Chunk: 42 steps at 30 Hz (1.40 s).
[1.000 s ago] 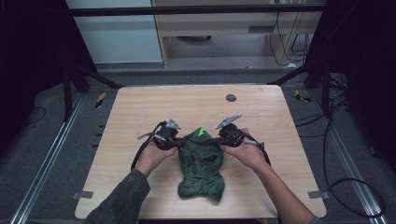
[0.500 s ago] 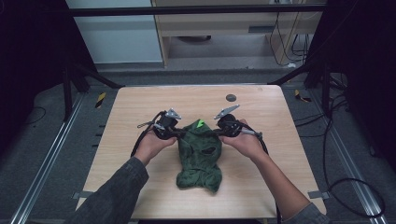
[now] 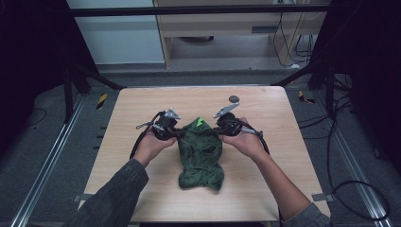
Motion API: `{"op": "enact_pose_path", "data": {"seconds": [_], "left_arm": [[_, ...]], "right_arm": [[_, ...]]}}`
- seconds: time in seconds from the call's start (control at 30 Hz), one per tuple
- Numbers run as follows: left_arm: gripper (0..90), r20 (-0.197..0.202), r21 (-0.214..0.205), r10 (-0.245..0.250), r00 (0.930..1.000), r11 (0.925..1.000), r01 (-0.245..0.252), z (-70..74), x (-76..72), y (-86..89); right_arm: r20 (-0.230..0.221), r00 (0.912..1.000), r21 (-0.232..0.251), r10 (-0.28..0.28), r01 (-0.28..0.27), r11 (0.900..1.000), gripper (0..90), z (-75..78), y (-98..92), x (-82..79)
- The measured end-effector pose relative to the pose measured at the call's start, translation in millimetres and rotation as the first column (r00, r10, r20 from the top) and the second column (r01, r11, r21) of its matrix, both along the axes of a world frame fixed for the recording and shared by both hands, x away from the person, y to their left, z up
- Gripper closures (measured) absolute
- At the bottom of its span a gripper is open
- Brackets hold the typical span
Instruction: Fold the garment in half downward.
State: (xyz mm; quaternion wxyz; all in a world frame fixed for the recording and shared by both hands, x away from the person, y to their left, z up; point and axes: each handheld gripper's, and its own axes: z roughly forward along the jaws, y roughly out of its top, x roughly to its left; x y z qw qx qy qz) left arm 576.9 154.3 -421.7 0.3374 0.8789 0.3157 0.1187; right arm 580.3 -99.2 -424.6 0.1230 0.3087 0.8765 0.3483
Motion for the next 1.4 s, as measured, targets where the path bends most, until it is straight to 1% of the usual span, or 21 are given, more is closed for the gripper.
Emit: {"op": "enact_pose_path", "data": {"seconds": [0.07, 0.1, 0.17, 0.3, 0.4, 0.47, 0.53, 0.57, 0.6, 0.7, 0.77, 0.93, 1.1, 1.4], "left_arm": [[82.4, 0.006, 0.001, 0.004, 1.0000, 1.0000, -0.005, 1.4, -2.9, 0.6], [82.3, 0.013, -0.003, 0.010, 0.9999, 0.9999, -0.010, 1.9, -4.8, 0.5], [82.3, 0.020, 0.004, 0.013, 0.9997, 0.9999, -0.013, 3.5, -7.7, 0.5], [82.3, 0.027, 0.015, 0.017, 0.9995, 0.9998, -0.017, 5.4, -7.6, -0.8], [82.3, 0.030, 0.009, 0.022, 0.9993, 0.9997, -0.022, 6.8, -5.5, -1.7], [82.3, 0.038, 0.009, 0.026, 0.9989, 0.9996, -0.026, 8.6, -2.8, -2.1], [82.3, 0.037, 0.013, 0.028, 0.9989, 0.9995, -0.028, 9.8, -0.6, -2.2], [82.3, 0.039, 0.007, 0.039, 0.9985, 0.9992, -0.039, 10.7, 2.1, -2.1], [82.3, 0.039, 0.011, 0.037, 0.9986, 0.9992, -0.038, 11.4, 3.0, -1.8], [82.3, 0.046, 0.002, 0.044, 0.9980, 0.9990, -0.044, 13.2, 2.2, -1.6], [82.3, 0.051, 0.009, 0.041, 0.9978, 0.9991, -0.042, 14.6, 0.4, -1.0], [82.3, 0.056, 0.004, 0.043, 0.9975, 0.9990, -0.044, 15.6, -2.5, 1.3], [82.1, 0.059, 0.004, 0.039, 0.9975, 0.9992, -0.040, 14.5, -8.3, 5.9], [82.0, 0.071, 0.001, 0.029, 0.9970, 0.9996, -0.029, 14.3, -17.7, 7.0]], "right_arm": [[0.004, 1.0000, 0.004, 0.001, -0.001, 1.0000, 84.5, 0.5, 0.2, -1.2], [0.011, 0.9999, 0.002, 0.002, -0.003, 1.0000, 84.5, 1.7, 0.0, -3.6], [0.029, 0.9996, 0.004, 0.002, -0.002, 1.0000, 84.5, 4.5, 0.1, -9.8], [0.038, 0.9993, 0.005, 0.004, -0.004, 1.0000, 84.5, 5.0, 0.7, -13.3], [0.040, 0.9992, -0.006, 0.002, -0.001, 1.0000, 84.5, 6.0, 0.7, -12.0], [0.040, 0.9992, -0.005, -0.002, 0.002, 1.0000, 84.6, 7.8, 0.5, -9.1], [0.042, 0.9991, -0.006, -0.003, 0.003, 1.0000, 84.6, 9.4, 0.7, -6.0], [0.043, 0.9990, -0.012, -0.009, 0.009, 0.9999, 84.5, 11.0, 1.7, -2.6], [0.045, 0.9989, -0.017, -0.008, 0.009, 0.9998, 84.5, 11.8, 1.9, -1.2], [0.051, 0.9986, -0.016, -0.012, 0.013, 0.9998, 84.5, 14.5, 3.5, 2.5], [0.054, 0.9984, -0.015, -0.014, 0.014, 0.9998, 84.5, 16.0, 4.9, 2.6], [0.063, 0.9980, -0.025, -0.004, 0.006, 0.9997, 84.5, 17.4, 7.4, -1.5], [0.071, 0.9975, -0.019, 0.005, -0.004, 0.9998, 84.5, 17.4, 6.7, -7.7], [0.087, 0.9960, -0.007, 0.018, -0.017, 0.9998, 84.5, 18.4, 5.5, -20.2]]}}
